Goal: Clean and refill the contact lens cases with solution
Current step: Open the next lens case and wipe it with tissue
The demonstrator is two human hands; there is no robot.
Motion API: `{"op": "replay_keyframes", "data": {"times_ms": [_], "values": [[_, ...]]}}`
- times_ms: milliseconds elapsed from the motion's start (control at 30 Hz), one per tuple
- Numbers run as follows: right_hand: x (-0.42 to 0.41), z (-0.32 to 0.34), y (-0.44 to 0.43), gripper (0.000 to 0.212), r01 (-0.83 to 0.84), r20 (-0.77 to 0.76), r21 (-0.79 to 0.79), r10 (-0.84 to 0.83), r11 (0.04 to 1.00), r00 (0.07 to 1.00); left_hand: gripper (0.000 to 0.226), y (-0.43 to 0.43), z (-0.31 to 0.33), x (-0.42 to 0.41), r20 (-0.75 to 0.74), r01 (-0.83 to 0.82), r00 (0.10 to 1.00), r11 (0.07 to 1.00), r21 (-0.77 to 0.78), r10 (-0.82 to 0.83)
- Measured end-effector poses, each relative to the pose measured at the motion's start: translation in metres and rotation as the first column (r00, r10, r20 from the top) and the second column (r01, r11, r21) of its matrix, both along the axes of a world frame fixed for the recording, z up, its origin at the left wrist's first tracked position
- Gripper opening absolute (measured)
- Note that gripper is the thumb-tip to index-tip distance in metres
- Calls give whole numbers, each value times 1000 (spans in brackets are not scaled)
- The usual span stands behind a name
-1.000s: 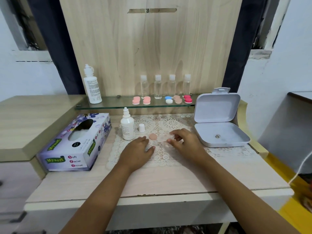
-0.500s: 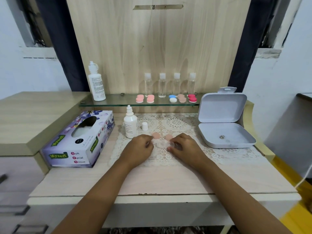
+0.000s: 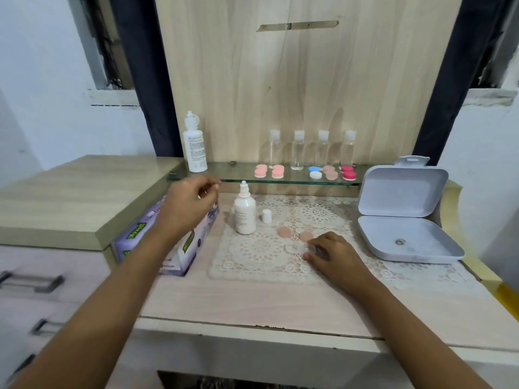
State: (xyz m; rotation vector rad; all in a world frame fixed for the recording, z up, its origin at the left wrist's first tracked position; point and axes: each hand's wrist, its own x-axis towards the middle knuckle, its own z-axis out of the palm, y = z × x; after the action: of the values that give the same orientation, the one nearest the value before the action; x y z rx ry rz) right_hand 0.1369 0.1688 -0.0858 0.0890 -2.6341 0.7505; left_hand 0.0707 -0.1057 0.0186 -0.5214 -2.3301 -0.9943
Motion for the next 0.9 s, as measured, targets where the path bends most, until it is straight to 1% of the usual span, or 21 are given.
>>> {"op": "replay_keyframes", "data": {"times_ms": [67,133,167,300,367,500,700,767,900], "values": [[0,0,0,26,-1,-2,0,1,1000,1000,20,-24,5,-21,69,-82,993,986,-142,92],[0,-1,0,27,0,-4,5,0,1000,1000,20,-44,1,-42,98,-118,983,946,-302,154],[-1,-1,0,27,0,-5,7,0,1000,1000,20,-51,-2,-50,111,-122,979,926,-357,172],[-1,-1,0,28,-6,-10,15,6,1000,1000,22,-71,-15,-67,241,-40,953,863,-503,185],[-1,-1,0,27,-8,-12,17,8,1000,1000,22,-74,-20,-70,256,-2,948,811,-585,187],[-2,-3,0,24,-3,-25,3,3,1000,1000,28,-68,-25,-71,269,-4,938,783,-622,218],[-2,-3,1,19,-7,-31,0,7,1000,1000,34,-66,-27,-82,244,1,924,636,-772,294],[-2,-4,1,19,-10,-31,3,10,1000,999,34,-66,-28,-84,245,3,916,606,-795,317],[-2,-4,1,18,-11,-32,-8,10,1000,999,30,-63,-29,-83,254,-9,908,624,-782,333]]}}
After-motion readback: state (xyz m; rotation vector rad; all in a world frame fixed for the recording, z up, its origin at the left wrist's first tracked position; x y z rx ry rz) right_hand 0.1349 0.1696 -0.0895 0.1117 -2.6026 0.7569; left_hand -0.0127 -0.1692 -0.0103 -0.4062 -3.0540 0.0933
